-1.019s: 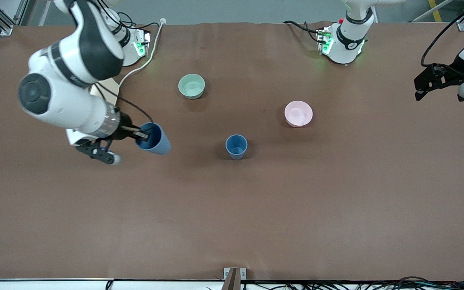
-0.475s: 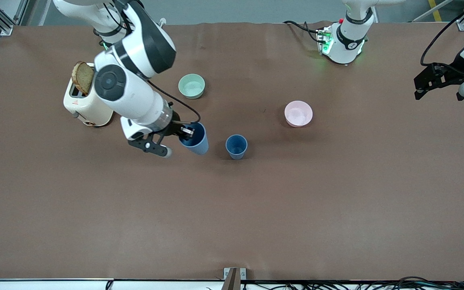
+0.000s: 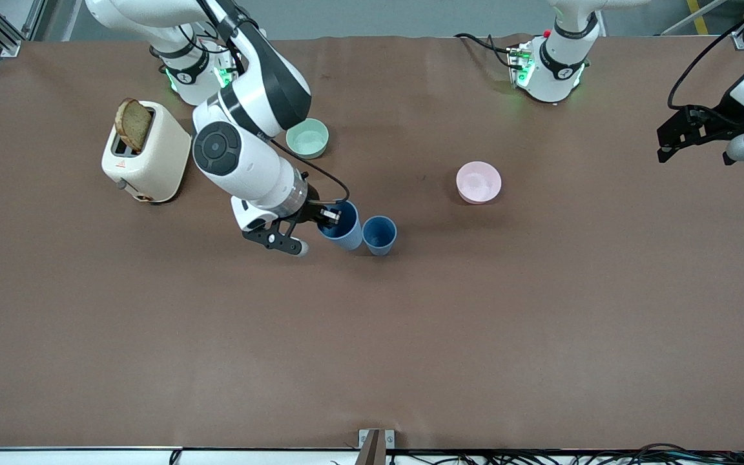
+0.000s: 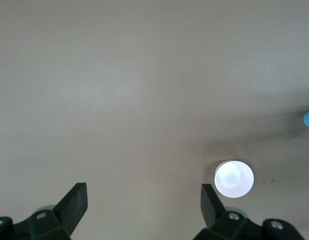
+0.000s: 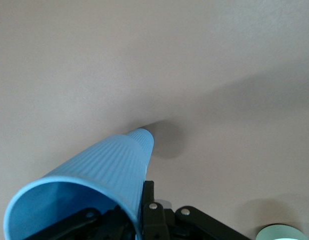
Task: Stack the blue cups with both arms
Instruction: 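Align the held cup above the center blue cup with the right gripper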
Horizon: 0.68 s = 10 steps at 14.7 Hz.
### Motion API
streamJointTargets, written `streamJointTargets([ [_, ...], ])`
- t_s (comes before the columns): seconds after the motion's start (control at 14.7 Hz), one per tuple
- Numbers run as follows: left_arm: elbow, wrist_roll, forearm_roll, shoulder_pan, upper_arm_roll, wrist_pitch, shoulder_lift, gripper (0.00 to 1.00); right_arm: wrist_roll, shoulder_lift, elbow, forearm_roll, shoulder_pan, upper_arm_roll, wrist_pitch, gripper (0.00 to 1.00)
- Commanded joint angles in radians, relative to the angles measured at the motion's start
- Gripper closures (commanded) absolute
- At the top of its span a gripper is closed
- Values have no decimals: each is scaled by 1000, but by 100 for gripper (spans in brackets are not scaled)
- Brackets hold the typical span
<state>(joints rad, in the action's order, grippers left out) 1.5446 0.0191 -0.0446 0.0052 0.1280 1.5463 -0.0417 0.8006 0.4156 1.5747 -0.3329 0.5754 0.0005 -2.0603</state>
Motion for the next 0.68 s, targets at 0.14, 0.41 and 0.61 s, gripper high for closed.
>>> streamJointTargets([
  [0.14,8,-16,19,6,-1,-38,-12,0,11,-3,19,-28,17,-11,-18,99],
  [0.41,-1,-8,19,1,5,-55,-14,0,11,-3,19,-28,14,-11,-17,99],
  [0.61,-17,-24,19,3,4,-55,-6,0,11,3,21,-28,17,-13,-17,99],
])
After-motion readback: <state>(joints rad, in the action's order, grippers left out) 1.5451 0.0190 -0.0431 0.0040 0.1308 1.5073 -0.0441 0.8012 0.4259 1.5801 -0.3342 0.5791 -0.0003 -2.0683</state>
